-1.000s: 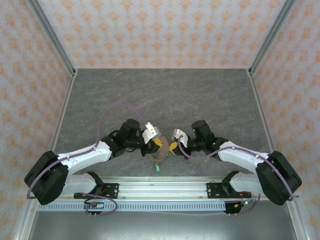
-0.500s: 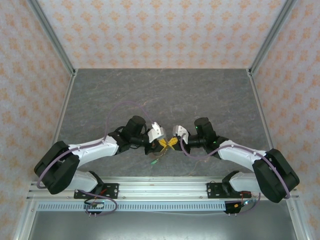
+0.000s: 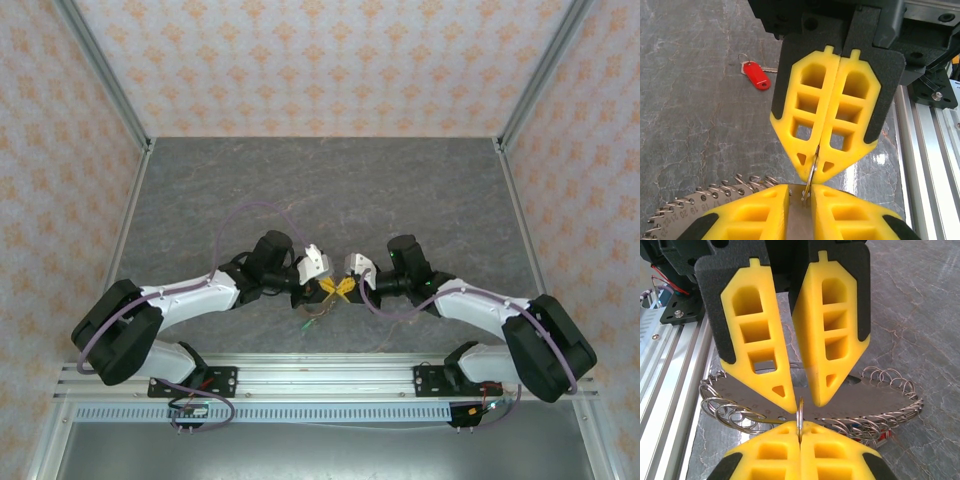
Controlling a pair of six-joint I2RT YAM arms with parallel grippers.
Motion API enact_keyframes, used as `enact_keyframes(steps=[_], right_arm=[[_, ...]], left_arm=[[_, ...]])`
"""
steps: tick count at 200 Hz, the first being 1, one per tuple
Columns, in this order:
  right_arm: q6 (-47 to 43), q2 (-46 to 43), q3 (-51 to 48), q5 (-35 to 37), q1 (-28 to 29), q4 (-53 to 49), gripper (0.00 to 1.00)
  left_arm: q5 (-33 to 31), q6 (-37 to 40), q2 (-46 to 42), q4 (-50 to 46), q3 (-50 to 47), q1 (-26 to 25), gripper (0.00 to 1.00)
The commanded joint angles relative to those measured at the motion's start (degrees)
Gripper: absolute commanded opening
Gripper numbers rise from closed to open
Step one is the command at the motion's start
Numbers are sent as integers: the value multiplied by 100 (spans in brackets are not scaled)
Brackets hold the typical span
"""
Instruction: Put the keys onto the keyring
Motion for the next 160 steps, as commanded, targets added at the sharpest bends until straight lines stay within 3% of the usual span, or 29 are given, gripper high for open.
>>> enact_keyframes(steps=[1,50,103,160], right_arm=[[-155,13,262,-320,-7,46,0],[-55,31,305,-428,-8,177,0],[-104,15,253,-353,-8,112,0],[-128,-13,258,-356,-6,87,0]], left_arm=[[337,312,76,-78,285,25,18],[432,583,358,-626,516,29,13],[230,675,139,-660,350,176,15],[481,682,134,-827,466,354,16]])
